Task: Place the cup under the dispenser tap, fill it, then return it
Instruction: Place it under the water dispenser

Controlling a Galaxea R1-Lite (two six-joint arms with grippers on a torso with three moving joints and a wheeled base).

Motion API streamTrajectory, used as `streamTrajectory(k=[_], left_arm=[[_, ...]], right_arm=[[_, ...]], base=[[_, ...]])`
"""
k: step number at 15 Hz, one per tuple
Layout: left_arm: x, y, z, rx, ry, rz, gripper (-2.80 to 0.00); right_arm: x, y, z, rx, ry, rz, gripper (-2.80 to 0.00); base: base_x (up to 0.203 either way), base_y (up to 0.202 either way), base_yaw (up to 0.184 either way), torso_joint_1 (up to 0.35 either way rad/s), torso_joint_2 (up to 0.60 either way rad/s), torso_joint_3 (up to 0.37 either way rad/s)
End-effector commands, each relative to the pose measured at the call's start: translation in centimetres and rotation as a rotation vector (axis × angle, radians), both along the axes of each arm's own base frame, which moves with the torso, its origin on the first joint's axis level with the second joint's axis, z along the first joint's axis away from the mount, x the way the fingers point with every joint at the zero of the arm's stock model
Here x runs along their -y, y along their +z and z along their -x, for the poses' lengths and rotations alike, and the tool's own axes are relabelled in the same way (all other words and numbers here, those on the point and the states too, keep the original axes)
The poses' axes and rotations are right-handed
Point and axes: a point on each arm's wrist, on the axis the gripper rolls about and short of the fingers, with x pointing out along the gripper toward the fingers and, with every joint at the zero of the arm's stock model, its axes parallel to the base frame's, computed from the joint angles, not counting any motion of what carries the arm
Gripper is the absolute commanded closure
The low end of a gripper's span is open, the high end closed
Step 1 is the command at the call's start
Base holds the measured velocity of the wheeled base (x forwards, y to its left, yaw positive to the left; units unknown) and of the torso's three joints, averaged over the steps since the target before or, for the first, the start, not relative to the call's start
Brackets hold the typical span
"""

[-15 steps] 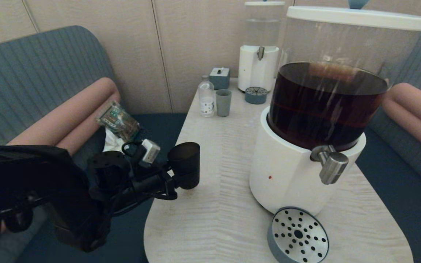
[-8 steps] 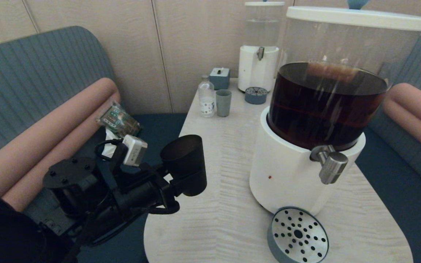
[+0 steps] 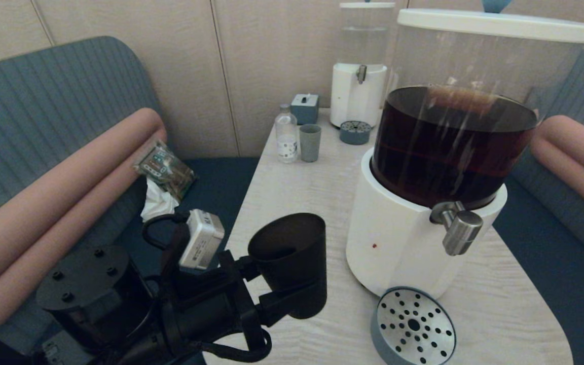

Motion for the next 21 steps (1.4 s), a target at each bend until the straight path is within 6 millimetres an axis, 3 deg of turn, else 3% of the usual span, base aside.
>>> streamTrajectory(k=[1,6,12,17,21], left_arm=[[1.5,-0.3,0.5,0.001,-0.065,-0.004,0.0],[5.4,-1.3,0.1,0.044,-0.152,-0.028,0.0],[7.6,-2.3,0.0,0.042,-0.229,-0.043,0.0],[10.9,-3.9,-1.8,0.053,-0.252,-0.036,0.0],[12.0,-4.9,-2.7,0.05,-0.247,-0.04,0.0]], right_arm=[[0.0,0.0,0.0,-0.001,0.0,0.0,0.0],[0.0,0.0,0.0,-0.001,0.0,0.0,0.0],[0.0,0.0,0.0,-0.001,0.0,0.0,0.0],[0.0,0.0,0.0,-0.001,0.0,0.0,0.0],[0.0,0.0,0.0,-0.001,0.0,0.0,0.0]], base=[[0.0,0.0,0.0,0.0,0.0,0.0],[0.0,0.0,0.0,0.0,0.0,0.0],[0.0,0.0,0.0,0.0,0.0,0.0],[0.0,0.0,0.0,0.0,0.0,0.0],[0.0,0.0,0.0,0.0,0.0,0.0]])
